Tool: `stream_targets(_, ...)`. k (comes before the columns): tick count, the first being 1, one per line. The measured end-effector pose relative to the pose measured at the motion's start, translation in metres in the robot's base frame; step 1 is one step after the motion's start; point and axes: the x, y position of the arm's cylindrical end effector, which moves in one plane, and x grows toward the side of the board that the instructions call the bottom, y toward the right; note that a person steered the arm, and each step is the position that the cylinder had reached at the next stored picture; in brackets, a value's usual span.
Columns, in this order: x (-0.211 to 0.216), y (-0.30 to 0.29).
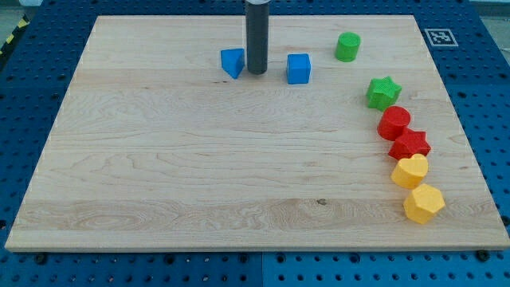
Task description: Slide the blue cube in between the green star and the green circle
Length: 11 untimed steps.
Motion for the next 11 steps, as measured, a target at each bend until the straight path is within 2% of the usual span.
stream_targets(2,0.001,0.078)
stream_targets(4,0.030,0.090)
stream_targets(7,0.030,0.125)
stream_targets(11,0.019,0.143)
